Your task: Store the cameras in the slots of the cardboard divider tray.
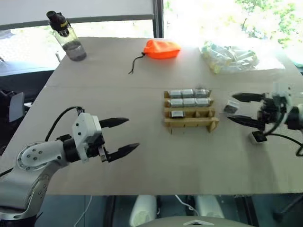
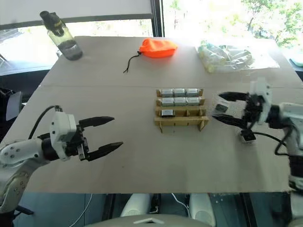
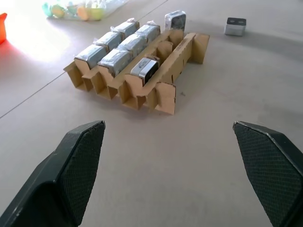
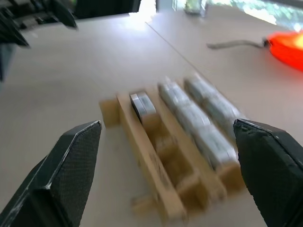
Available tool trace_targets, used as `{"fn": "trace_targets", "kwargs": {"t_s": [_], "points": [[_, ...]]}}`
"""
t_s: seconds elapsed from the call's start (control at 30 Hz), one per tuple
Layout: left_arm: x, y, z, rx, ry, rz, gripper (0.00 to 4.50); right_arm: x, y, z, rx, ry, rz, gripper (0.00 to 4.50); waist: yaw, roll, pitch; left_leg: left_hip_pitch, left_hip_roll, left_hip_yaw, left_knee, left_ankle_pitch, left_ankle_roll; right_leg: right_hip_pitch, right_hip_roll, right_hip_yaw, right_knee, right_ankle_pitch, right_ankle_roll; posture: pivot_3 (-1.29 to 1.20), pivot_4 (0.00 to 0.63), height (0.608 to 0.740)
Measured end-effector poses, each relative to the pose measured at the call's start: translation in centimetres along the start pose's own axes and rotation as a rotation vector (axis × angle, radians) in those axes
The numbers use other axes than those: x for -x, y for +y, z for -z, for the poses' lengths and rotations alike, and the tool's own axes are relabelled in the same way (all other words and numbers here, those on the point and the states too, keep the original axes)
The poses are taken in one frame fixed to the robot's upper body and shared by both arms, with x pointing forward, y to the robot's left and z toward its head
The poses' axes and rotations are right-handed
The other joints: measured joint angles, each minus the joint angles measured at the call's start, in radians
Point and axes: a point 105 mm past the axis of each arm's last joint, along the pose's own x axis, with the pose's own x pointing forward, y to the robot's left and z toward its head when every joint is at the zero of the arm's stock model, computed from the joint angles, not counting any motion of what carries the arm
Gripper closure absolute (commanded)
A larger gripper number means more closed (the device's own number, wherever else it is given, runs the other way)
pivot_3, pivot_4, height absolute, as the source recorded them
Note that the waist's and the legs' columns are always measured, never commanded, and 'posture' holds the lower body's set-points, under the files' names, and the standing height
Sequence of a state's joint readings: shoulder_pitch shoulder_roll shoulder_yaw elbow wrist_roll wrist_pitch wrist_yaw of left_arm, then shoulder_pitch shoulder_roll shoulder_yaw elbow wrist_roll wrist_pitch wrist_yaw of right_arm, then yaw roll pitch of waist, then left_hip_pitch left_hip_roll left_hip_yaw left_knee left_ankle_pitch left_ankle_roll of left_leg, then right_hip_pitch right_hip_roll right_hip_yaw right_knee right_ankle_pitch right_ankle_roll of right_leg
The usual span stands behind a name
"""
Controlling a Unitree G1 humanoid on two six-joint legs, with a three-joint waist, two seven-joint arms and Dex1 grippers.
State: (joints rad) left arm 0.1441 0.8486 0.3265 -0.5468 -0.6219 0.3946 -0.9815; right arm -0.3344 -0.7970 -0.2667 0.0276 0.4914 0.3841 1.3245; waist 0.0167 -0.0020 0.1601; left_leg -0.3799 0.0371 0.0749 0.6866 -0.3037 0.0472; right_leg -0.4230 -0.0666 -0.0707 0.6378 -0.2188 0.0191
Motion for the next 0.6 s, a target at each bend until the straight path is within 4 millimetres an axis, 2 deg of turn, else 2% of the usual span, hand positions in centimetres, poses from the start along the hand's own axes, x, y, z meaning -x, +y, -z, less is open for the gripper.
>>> {"fn": "trace_targets", "kwargs": {"t_s": [0.1,0.17,0.3,0.4,0.47,0.6], "points": [[-0.5,0.4,0.0,0.008,-0.007,0.015,0.00,3.8,0.0,3.0,-0.083,0.074,0.157,0.06,0.000,0.000,0.000,0.000,0.000,0.001,0.000,0.000,0.000,0.000,0.001,0.001,0.000,0.000,0.000,0.00,0.150,0.740],[-0.6,0.5,-0.2,-0.001,-0.014,0.020,0.00,4.9,0.2,3.9,-0.104,0.095,0.204,0.06,-0.002,0.000,0.000,0.001,0.000,0.001,0.000,0.000,0.000,0.000,0.001,0.001,0.000,0.000,0.000,0.00,0.150,0.740],[-1.6,0.8,-0.5,-0.012,-0.028,0.068,0.00,8.4,1.1,7.5,-0.150,0.181,0.442,0.06,-0.002,-0.004,-0.002,0.002,0.001,0.002,0.000,0.000,0.000,0.000,0.004,0.003,0.000,0.000,0.000,0.00,0.150,0.740],[-1.9,1.1,-0.9,-0.027,-0.040,0.092,0.00,8.8,3.1,9.8,-0.197,0.219,0.528,0.06,-0.002,-0.003,-0.001,0.002,0.001,0.002,0.000,0.000,0.000,0.000,0.004,0.003,0.001,0.000,0.001,0.00,0.150,0.740],[-2.1,1.0,-1.1,-0.037,-0.049,0.114,0.00,8.3,4.1,10.2,-0.221,0.194,0.565,0.06,-0.006,-0.002,-0.001,0.003,0.002,0.005,0.000,0.000,0.000,0.000,0.004,0.006,0.001,0.000,0.001,0.00,0.150,0.740],[-2.3,0.9,-1.3,-0.045,-0.057,0.151,0.00,7.6,4.8,10.1,-0.233,0.139,0.675,0.06,-0.006,-0.003,-0.002,0.004,0.002,0.006,0.000,0.000,0.000,0.000,0.004,0.006,0.002,-0.002,0.003,0.00,0.150,0.740]]}}
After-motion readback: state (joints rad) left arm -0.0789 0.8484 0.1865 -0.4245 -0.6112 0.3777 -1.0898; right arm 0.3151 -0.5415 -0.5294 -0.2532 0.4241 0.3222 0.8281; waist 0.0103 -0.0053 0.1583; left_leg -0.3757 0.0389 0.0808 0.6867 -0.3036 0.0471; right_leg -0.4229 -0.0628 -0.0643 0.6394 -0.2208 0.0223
